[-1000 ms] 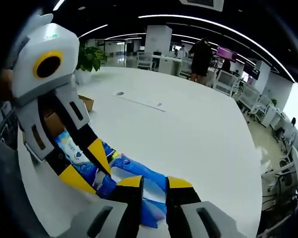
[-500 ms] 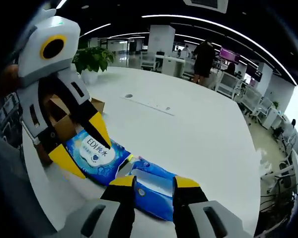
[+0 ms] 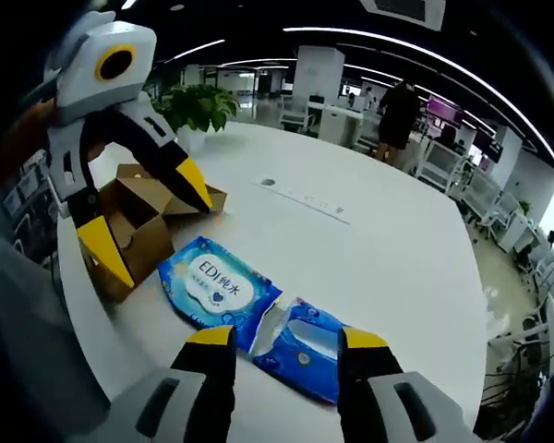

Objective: Operate the shoe box by opening the lid, removing the specified soft item, and placing it in the target area until the item is outside and the box remains undamaged.

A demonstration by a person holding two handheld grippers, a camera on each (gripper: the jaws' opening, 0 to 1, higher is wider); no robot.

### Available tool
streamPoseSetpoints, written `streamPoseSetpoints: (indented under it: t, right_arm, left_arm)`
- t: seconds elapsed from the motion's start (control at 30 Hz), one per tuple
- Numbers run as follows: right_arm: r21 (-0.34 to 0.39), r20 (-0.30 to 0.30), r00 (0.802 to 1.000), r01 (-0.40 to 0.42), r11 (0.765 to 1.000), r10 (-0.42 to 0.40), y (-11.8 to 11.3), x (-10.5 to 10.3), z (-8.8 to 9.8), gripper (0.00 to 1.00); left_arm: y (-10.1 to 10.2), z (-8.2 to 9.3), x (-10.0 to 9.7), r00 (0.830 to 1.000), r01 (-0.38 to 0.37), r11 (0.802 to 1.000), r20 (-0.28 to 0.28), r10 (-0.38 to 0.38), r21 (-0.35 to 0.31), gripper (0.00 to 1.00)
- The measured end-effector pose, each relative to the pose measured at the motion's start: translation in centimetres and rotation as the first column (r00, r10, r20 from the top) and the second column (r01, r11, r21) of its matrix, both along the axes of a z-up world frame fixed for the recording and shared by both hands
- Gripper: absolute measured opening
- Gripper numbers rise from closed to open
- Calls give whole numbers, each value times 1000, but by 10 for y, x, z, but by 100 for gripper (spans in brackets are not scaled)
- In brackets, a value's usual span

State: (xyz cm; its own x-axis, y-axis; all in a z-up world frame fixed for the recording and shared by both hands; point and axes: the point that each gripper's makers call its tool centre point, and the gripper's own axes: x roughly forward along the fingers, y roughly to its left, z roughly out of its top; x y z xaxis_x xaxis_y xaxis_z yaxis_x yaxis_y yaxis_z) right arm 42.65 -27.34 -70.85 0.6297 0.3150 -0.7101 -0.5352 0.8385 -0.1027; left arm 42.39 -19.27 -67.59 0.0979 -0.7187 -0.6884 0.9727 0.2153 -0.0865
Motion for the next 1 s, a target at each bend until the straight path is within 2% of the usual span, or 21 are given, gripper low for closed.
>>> streamPoseSetpoints:
  t: [0.27, 0.5, 0.77, 0.9, 1.0]
  right_arm:
    - [-2, -1, 1000, -31, 1000, 31, 16, -10, 6, 47]
    - [-1, -6, 997, -83, 997, 83, 37, -21, 9, 52]
    - [14, -10, 988, -153, 988, 153, 66, -28, 7, 57]
    - [18, -12, 983, -182, 983, 182, 79, -31, 7, 59]
    - [27, -14, 977, -212, 977, 213, 89, -32, 7, 61]
  left_arm:
    - [32, 6, -8, 999, -52, 998, -5, 52, -24, 61]
    - [66, 17, -14, 992, -130, 990, 2, 130, -58, 69]
    - [109, 25, -20, 974, -225, 969, 13, 228, -103, 76]
    - [128, 26, -22, 965, -258, 961, 23, 261, -104, 79]
    - [144, 28, -24, 954, -292, 949, 33, 298, -117, 81]
